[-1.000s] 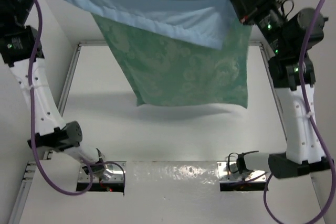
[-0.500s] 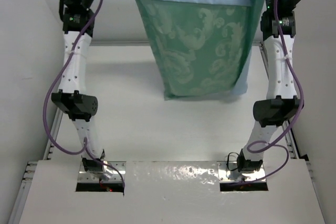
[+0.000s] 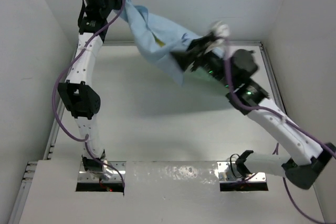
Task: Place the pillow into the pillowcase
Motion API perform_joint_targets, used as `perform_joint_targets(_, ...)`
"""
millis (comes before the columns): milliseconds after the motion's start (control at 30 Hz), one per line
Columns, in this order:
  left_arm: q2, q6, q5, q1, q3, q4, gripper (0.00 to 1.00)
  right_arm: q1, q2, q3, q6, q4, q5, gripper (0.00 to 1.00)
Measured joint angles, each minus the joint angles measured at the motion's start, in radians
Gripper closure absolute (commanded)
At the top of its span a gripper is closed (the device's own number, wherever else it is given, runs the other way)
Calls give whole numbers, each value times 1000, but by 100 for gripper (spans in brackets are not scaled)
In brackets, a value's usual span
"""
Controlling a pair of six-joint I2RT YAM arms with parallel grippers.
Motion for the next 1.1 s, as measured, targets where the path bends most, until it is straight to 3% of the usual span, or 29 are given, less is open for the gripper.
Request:
perform_joint_targets(67,0,55,-3,14,-70,-50,79,108,50,-39,-64,-39,-64,1)
perform_joint_targets(100,3,77,-7,27,-94,-84,53,169,103,-23,-112,-99,-94,1)
perform_joint_targets(167,23,114,-15,71,-118,-172,28,285,246,54,-187,-239,-144,1)
perform_joint_targets(267,74,135,-50,174,-102,-288,21,383,407,166,-241,-408,-197,1)
perform_joint_targets(367,127,154,-98,310,-58,-434,26,394,444,203,-259,-483,-216,3)
perform_joint_targets(400,133,160,-110,348,-65,-482,32,389,442,209,-262,-491,-212,16)
perform_joint_targets(433,132,171,-121,383,-87,-520,40,382,440,216,-269,-492,-204,39)
perform_joint_targets(467,118,182,-129,423,-126,-558,56,374,438,224,-274,-491,-192,93)
perform_joint_targets(500,98,191,-132,453,-182,-587,60,361,438,234,-264,-492,-182,98)
perform_joint_targets(533,56,211,-130,478,-288,-596,61,338,443,247,-233,-493,-174,95)
perform_joint_targets(567,21,225,-122,489,-366,-609,58,310,453,263,-203,-493,-166,59)
perform_joint_targets(600,-43,245,-97,496,-505,-640,55,273,474,285,-163,-492,-155,40)
perform_joint_targets(700,-179,293,-1,447,-780,-710,43,159,594,375,-101,-481,-93,13)
perform_joint_targets(833,-257,327,47,267,-915,-710,32,102,808,473,-39,-472,-2,8)
perform_joint_targets(933,-260,330,42,134,-940,-652,32,114,954,504,24,-442,54,6)
perform_joint_targets(1100,-172,291,-96,106,-911,-558,41,137,1120,520,98,-397,151,7)
